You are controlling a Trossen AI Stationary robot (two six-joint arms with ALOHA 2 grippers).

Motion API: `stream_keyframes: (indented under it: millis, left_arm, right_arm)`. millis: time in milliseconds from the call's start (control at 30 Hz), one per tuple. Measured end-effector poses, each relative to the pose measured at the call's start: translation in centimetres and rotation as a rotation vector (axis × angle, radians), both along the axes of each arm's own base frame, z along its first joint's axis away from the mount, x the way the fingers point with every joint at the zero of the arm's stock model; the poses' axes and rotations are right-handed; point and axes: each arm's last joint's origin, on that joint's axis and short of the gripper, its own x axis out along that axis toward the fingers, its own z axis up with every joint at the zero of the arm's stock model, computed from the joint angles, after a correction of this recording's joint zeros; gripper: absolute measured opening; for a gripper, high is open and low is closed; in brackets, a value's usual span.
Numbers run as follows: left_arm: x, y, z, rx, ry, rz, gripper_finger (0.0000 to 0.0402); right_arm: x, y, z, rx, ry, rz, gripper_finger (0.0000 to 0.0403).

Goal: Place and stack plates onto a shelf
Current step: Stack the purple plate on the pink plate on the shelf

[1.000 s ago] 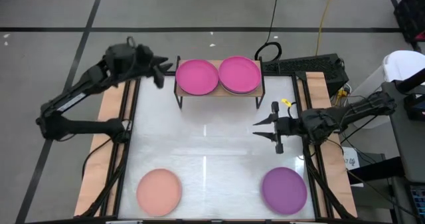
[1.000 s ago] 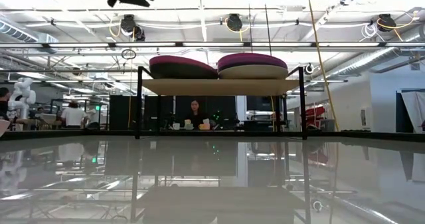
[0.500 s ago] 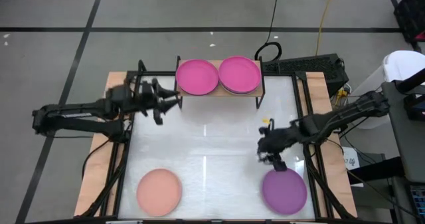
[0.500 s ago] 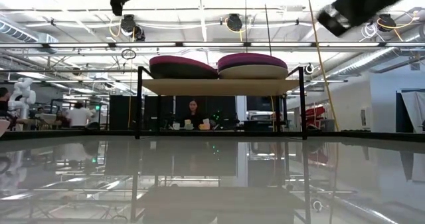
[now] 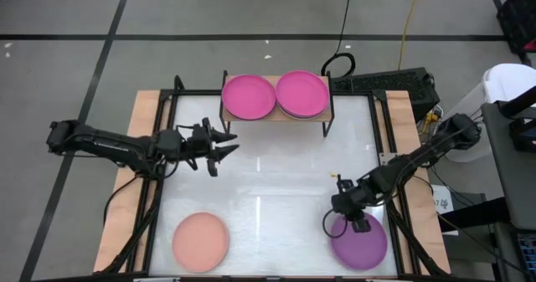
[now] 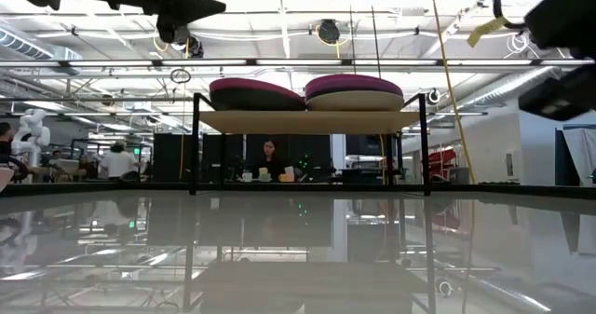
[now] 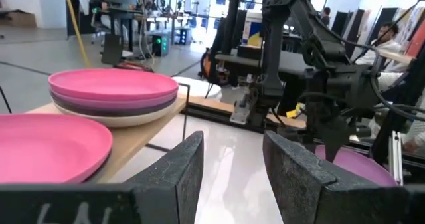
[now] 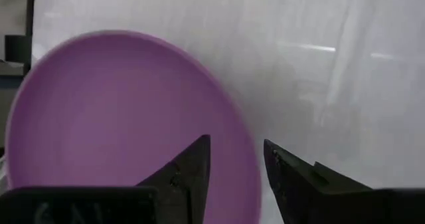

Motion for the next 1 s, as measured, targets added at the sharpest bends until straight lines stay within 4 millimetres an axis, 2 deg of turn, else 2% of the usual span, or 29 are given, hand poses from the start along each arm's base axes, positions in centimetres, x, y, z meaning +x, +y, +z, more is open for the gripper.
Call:
stream_keyframes:
  millis: [167, 367, 567, 767, 1000]
  left_arm:
    - [0.2, 0.0, 0.0, 0.002, -0.007, 0.001, 0.0161]
    - [0.2, 0.0, 0.0, 0.002, -0.005, 0.001, 0.0161]
    - [0.2, 0.0, 0.0, 0.003, -0.005, 0.001, 0.0161]
    - [0.2, 0.0, 0.0, -0.008, -0.006, 0.001, 0.0161]
    - [0.2, 0.0, 0.0, -0.010, -0.007, 0.001, 0.0161]
  right_arm:
    - [-0.4, 0.4, -1.2, 0.025, -0.020, -0.014, 0.0125]
    - [-1.4, -0.3, -3.0, 0.002, 0.038, -0.062, 0.0125]
    - [-1.8, -0.5, -3.5, -0.011, 0.051, -0.076, 0.0122]
    - [-1.6, -0.5, -3.5, -0.012, 0.040, -0.106, 0.0084]
    - [-1.5, -0.6, -3.4, -0.003, 0.037, -0.106, 0.0009]
